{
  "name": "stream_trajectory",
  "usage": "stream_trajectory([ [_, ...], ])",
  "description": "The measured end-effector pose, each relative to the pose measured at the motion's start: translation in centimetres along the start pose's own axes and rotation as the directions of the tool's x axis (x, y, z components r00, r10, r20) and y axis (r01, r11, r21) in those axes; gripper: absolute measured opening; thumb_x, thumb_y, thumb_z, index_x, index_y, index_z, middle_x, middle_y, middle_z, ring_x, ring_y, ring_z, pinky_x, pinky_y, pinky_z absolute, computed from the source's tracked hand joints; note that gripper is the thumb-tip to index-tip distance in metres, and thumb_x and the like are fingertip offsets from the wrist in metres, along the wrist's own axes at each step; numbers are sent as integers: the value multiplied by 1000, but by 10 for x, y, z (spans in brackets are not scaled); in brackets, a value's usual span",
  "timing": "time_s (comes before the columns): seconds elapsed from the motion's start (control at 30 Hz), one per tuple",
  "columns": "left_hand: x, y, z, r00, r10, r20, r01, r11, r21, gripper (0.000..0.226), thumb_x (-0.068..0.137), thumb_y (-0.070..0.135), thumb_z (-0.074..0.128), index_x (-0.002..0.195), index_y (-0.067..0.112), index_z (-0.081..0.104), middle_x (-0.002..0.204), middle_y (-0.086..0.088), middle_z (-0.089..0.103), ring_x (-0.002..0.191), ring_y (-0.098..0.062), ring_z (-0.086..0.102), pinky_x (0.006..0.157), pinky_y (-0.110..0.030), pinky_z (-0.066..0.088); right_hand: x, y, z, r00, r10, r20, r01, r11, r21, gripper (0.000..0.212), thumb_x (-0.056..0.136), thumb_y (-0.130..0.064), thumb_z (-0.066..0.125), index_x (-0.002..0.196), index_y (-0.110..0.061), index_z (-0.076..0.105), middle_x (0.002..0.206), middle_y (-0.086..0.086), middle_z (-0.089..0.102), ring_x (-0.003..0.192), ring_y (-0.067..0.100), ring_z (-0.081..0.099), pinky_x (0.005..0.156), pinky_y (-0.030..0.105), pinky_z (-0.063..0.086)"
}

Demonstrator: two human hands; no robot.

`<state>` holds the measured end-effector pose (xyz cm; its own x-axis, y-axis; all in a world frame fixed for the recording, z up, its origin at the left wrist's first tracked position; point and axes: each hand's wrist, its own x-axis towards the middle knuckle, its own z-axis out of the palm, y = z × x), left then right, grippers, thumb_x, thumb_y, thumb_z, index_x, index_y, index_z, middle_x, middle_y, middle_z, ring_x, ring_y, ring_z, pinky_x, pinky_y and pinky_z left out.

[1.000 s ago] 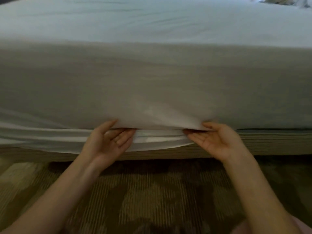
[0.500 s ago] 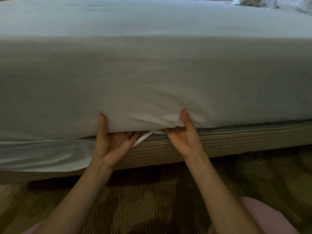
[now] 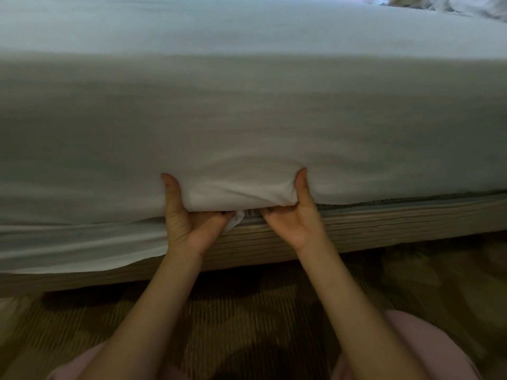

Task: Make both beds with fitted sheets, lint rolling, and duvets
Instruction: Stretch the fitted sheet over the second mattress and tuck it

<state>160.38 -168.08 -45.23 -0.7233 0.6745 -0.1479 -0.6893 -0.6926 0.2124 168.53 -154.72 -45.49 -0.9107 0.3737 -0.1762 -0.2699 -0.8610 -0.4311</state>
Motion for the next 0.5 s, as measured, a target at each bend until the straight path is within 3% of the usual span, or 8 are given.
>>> stream_trajectory([
  [0.07, -3, 2, 3, 999, -6, -34, 5, 1000, -13, 109, 29, 30, 95, 129, 13, 53, 123, -17, 62, 118, -39, 54, 100, -60, 39, -13, -14, 0, 985, 76, -153, -86, 994, -64, 114, 22, -23, 98, 125, -2, 54, 119, 18, 65, 112, 31, 59, 98, 43, 46],
  [0.1, -5, 2, 4, 999, -3, -49, 3, 1000, -15, 110, 28, 29, 96, 129, 13, 53, 122, -17, 62, 119, -39, 54, 102, -60, 37, -19, -23, -1, 970, 99, -221, -125, 986, -106, 111, 22, -16, 97, 123, 1, 54, 119, 20, 63, 112, 32, 58, 97, 43, 44],
  [0.2, -10, 0, 11, 992, 6, -124, -7, 1000, -13, 105, 34, 33, 94, 129, 14, 53, 121, -16, 63, 117, -39, 55, 101, -60, 38, -35, -36, -2, 934, 137, -330, -212, 956, -203, 65, 75, -7, 71, 133, 3, 44, 132, 26, 51, 124, 36, 50, 105, 43, 37],
  [0.3, -10, -7, 20, 962, 35, -272, -14, 997, 78, 86, 60, 62, 76, 131, 20, 51, 121, -11, 64, 113, -35, 58, 89, -56, 50, -37, -29, -2, 931, 134, -340, -190, 972, -137, 40, 90, -5, 53, 127, 4, 43, 125, 27, 51, 129, 37, 45, 109, 45, 33],
  [0.4, -15, -6, 24, 911, 41, -410, 69, 966, 249, 80, 70, 75, 56, 126, 17, 51, 120, -10, 61, 114, -29, 57, 91, -49, 49, -35, -21, 1, 946, 109, -304, -154, 979, -131, 54, 77, -3, 65, 126, 3, 43, 118, 24, 54, 127, 37, 45, 111, 45, 31],
  [0.47, -26, 2, 16, 892, -3, -453, 181, 919, 350, 69, 78, 67, 53, 120, 13, 53, 112, -8, 62, 112, -23, 56, 100, -41, 43, -34, -19, 2, 955, 107, -276, -152, 978, -146, 76, 59, -5, 77, 128, 3, 45, 119, 22, 55, 119, 35, 50, 110, 44, 32],
  [0.5, -32, 6, 9, 873, -38, -486, 252, 888, 385, 61, 83, 61, 52, 119, 12, 53, 109, -6, 62, 111, -20, 56, 98, -37, 41, -35, -18, 3, 958, 106, -267, -152, 976, -156, 75, 62, -6, 74, 130, 2, 45, 118, 21, 56, 118, 34, 50, 110, 44, 32],
])
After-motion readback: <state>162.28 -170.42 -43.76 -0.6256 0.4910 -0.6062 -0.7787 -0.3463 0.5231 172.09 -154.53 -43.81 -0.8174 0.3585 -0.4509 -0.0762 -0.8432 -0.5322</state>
